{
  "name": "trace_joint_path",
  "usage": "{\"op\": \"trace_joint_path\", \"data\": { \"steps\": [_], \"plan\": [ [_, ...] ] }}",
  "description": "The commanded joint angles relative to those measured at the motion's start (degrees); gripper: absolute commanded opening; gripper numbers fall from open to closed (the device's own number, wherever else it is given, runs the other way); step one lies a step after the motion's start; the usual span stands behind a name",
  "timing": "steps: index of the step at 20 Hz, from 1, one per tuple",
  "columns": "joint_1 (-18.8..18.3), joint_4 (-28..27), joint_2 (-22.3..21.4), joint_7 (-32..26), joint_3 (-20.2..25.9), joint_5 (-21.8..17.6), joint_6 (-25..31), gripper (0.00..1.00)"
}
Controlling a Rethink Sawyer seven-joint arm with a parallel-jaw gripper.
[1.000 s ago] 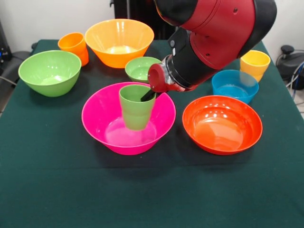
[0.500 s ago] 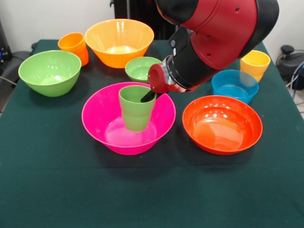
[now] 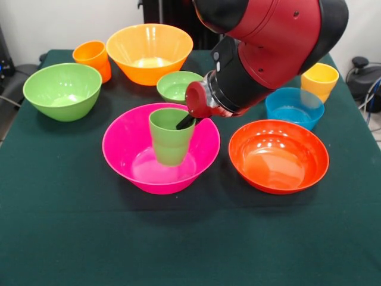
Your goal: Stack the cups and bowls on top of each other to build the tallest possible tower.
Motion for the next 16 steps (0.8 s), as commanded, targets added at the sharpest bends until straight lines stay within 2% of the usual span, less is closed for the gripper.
{"op": "trace_joint_path", "data": {
  "steps": [1, 8, 16],
  "plan": [
    [-1.57, -2.51, 2.28, -21.57, 7.47, -3.29, 4.10, 0.00],
    [-1.52, -4.88, 3.71, -22.73, 7.60, -3.28, 5.88, 0.00],
    [-0.88, -8.73, 5.87, -25.32, 6.75, -3.39, 10.84, 0.00]
  ]
}}
